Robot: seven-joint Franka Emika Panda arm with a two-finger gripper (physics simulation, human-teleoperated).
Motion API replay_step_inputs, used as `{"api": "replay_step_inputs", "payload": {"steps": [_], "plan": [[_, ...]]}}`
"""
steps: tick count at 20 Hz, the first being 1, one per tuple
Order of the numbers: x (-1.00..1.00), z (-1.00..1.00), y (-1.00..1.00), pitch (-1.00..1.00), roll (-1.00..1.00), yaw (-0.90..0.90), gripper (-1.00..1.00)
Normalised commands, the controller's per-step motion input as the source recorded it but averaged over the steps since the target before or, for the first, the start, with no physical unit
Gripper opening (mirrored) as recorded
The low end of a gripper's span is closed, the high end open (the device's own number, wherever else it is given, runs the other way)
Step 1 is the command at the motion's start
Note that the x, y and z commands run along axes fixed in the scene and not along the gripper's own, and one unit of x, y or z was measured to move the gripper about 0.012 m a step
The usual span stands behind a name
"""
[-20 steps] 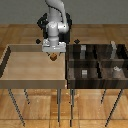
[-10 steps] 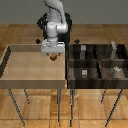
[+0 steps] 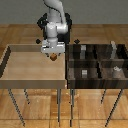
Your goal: Place the loaf of bread into the appropriate compartment.
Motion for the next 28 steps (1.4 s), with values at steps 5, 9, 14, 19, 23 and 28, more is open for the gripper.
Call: {"api": "replay_step_inputs", "payload": {"steps": [5,9,14,19,23,28], "plan": [[0.0,-0.4,0.0,0.0,0.0,0.0,-1.0],[0.0,0.0,0.0,0.0,0.0,0.0,-1.0],[0.0,0.0,0.0,0.0,0.0,0.0,-1.0],[0.0,0.0,0.0,0.0,0.0,0.0,-1.0],[0.0,0.0,0.0,0.0,0.0,0.0,-1.0],[0.0,0.0,0.0,0.0,0.0,0.0,1.0]]}}
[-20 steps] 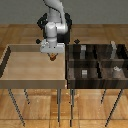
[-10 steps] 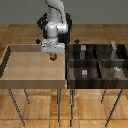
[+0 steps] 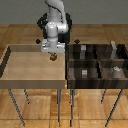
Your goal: Place the loaf of bread into the appropriate compartment.
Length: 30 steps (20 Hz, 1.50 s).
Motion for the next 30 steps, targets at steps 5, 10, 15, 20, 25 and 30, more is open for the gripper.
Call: {"api": "replay_step_inputs", "payload": {"steps": [5,10,15,20,25,30], "plan": [[0.0,0.0,0.0,0.0,0.0,0.0,1.0],[0.0,0.0,0.0,0.0,0.0,0.0,1.0],[0.0,0.0,0.0,0.0,0.0,0.0,1.0],[0.0,0.0,0.0,0.0,0.0,0.0,1.0],[0.0,0.0,0.0,0.0,0.0,0.0,1.0],[0.0,-0.6,-0.04,0.0,0.0,0.0,1.0]]}}
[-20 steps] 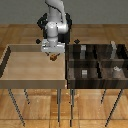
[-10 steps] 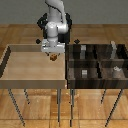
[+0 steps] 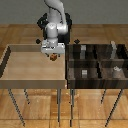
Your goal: Place the loaf of bread into the appropriate compartment.
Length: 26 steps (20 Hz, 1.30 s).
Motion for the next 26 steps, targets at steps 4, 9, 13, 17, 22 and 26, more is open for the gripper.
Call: {"api": "replay_step_inputs", "payload": {"steps": [4,9,13,17,22,26], "plan": [[0.0,0.0,-0.5,0.0,0.0,0.0,1.0],[0.0,0.0,-1.0,0.0,0.0,0.0,1.0],[0.0,0.0,-1.0,0.0,0.0,0.0,1.0],[0.0,0.0,0.25,0.0,0.0,0.0,1.0],[0.0,0.0,0.2,0.0,0.0,0.0,1.0],[0.0,0.0,0.75,0.0,0.0,0.0,1.0]]}}
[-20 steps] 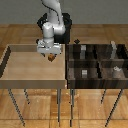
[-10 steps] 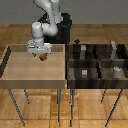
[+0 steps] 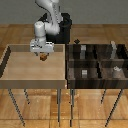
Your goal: Place the loaf of bread into the appropriate compartment.
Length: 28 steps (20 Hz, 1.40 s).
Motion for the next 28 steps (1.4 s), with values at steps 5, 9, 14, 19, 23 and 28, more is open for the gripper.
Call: {"api": "replay_step_inputs", "payload": {"steps": [5,9,14,19,23,28], "plan": [[-0.2,0.0,0.0,0.0,0.0,0.0,1.0],[0.0,0.0,-0.25,0.0,0.0,0.0,1.0],[0.0,-0.2,0.0,0.0,0.0,0.0,1.0],[0.0,0.0,-0.2,0.0,0.0,0.0,1.0],[0.0,-0.5,0.0,0.0,0.0,0.0,1.0],[0.0,-0.2,0.0,0.0,0.0,0.0,-1.0]]}}
